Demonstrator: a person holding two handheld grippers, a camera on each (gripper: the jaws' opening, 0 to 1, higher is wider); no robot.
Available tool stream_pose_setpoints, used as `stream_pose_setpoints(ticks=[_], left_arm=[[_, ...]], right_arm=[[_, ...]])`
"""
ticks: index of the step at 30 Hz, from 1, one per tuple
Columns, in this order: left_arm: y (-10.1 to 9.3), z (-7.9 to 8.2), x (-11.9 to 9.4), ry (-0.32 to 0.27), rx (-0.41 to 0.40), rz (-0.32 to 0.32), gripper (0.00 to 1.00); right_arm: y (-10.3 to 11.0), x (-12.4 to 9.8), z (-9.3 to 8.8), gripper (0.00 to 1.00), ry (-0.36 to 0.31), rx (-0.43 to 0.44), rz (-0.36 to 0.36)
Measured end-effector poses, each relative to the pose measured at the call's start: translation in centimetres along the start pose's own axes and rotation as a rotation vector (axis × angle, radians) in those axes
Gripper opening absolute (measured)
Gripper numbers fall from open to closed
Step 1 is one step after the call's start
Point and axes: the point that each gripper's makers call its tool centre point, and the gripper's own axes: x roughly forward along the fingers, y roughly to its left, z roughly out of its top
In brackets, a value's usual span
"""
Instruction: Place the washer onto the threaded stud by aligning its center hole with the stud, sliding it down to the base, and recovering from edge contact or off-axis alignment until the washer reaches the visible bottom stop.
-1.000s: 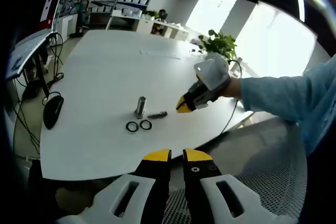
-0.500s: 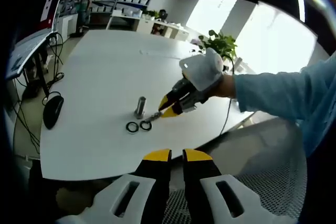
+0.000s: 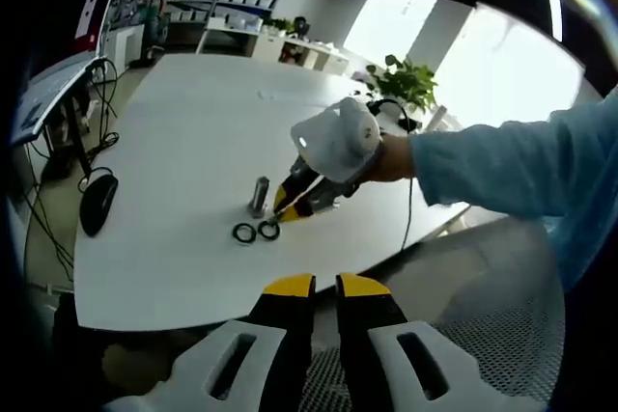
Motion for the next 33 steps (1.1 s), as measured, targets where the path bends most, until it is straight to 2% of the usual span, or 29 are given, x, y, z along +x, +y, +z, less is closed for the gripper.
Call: stream_pose_setpoints(ticks=[7, 10, 13, 16, 20, 24, 28, 30, 33], left_arm=[[0.0, 0.0, 0.0, 0.0, -0.001, 0.001, 0.06], [0.0, 0.0, 0.0, 0.001, -0.001, 0.001, 0.06], [0.0, 0.0, 0.0, 0.0, 0.0, 0.0, 0.06], [0.1, 0.1, 0.0, -0.001, -0.001, 0.0, 0.06], [0.1, 0.1, 0.0, -0.002, 0.001, -0.001, 0.06], [0.0, 0.1, 0.0, -0.001, 0.002, -0.001, 0.06], [0.0, 0.0, 0.1, 0.003, 0.004, -0.002, 0.06], [0.0, 0.0, 0.1, 0.005, 0.005, -0.002, 0.06], [0.0, 0.0, 0.0, 0.008, 0.007, -0.003, 0.06]], right_arm=[[0.2, 0.8, -0.3, 0.11, 0.058, -0.094, -0.002], [0.1, 0.8, -0.5, 0.09, 0.103, -0.175, -0.017], [0.2, 0.6, -0.4, 0.09, 0.086, -0.155, -0.02], [-0.1, -0.1, -0.4, 0.09, 0.056, -0.111, -0.033], [-0.6, -1.1, -0.5, 0.09, -0.017, -0.007, -0.055], [-1.5, -2.6, -0.7, 0.08, -0.125, 0.151, -0.08], [-2.5, -3.7, -2.1, 0.08, -0.214, 0.351, -0.094], [-3.0, -4.1, -2.9, 0.08, -0.245, 0.413, -0.11], [-3.0, -4.3, -3.7, 0.08, -0.275, 0.459, -0.117]])
